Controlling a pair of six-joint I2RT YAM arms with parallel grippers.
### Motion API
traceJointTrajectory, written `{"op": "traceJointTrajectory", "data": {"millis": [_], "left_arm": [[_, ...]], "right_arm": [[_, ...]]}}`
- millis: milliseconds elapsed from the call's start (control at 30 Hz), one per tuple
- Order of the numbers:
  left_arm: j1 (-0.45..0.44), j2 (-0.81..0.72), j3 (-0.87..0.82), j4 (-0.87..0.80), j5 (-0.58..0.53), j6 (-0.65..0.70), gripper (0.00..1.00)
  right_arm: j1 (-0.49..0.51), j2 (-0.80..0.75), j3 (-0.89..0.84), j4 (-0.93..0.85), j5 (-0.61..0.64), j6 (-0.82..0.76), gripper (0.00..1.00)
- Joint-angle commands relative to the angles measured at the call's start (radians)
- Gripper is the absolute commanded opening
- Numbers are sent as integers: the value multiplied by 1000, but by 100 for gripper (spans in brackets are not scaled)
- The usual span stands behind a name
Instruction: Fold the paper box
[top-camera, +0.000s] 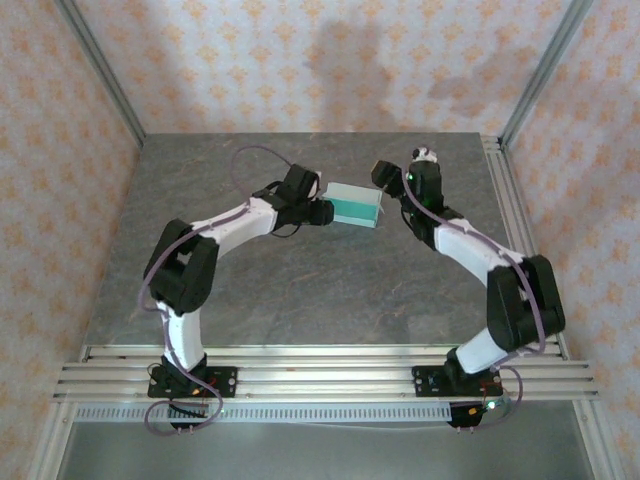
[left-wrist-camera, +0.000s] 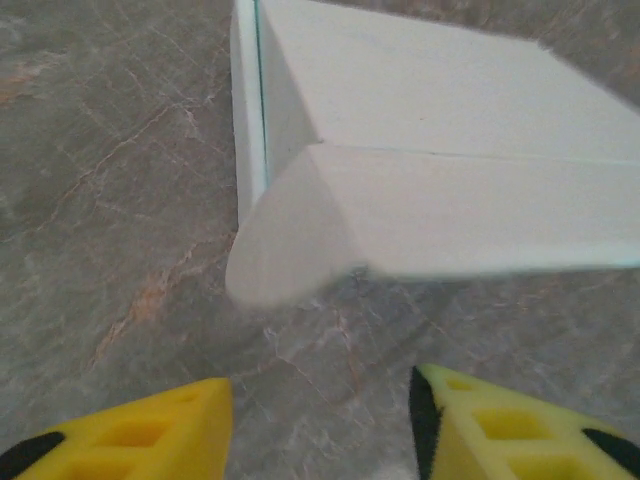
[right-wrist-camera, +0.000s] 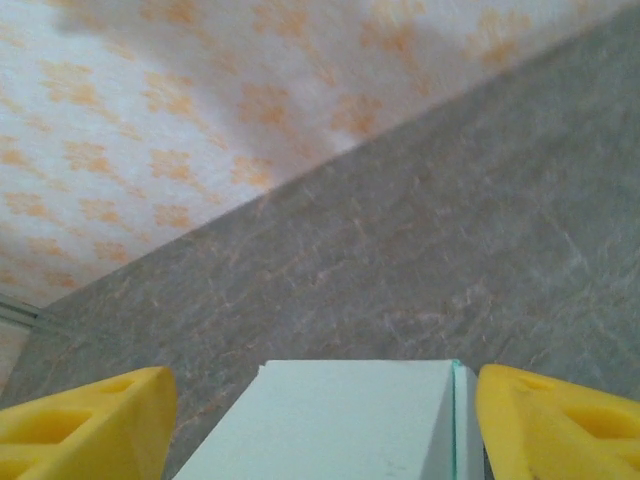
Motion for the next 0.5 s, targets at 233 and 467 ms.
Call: {"op": "traceJointTrajectory", "data": {"millis": [233, 467], "left_arm": [[19, -266, -220, 181, -17, -21, 89], [92, -286, -255, 248, -60, -140, 92]], "right_arm": [[-35, 257, 255, -342, -159, 96, 75], [-36, 361, 338, -485, -218, -24, 56]]}}
